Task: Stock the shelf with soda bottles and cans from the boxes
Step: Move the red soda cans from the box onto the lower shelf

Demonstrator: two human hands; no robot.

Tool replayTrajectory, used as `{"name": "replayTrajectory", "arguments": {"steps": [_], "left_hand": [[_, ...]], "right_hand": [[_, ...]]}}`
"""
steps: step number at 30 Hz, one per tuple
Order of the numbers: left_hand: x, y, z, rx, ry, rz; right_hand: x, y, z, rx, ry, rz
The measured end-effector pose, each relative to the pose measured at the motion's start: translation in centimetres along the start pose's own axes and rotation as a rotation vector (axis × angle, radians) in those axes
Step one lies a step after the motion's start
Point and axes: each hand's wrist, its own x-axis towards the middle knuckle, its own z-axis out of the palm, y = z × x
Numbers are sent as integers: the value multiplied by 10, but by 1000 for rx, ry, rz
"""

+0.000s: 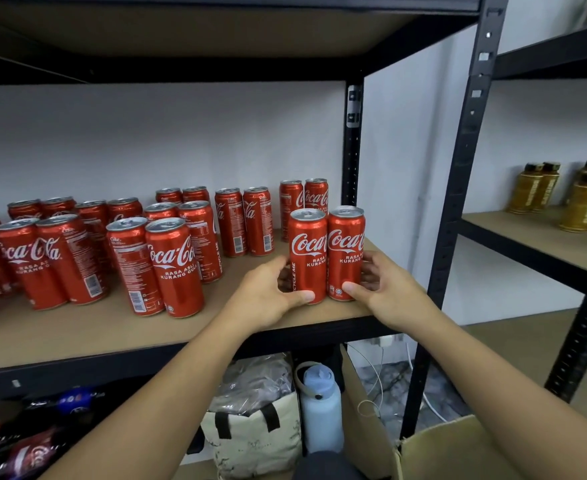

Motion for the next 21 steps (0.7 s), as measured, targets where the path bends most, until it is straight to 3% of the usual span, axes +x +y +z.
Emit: {"name": "replayTrajectory", "arguments": {"steps": [21], "left_hand": [[1, -1, 2, -43, -28, -29]], "right_hand": [[-7, 0, -4, 7, -12, -3]]}}
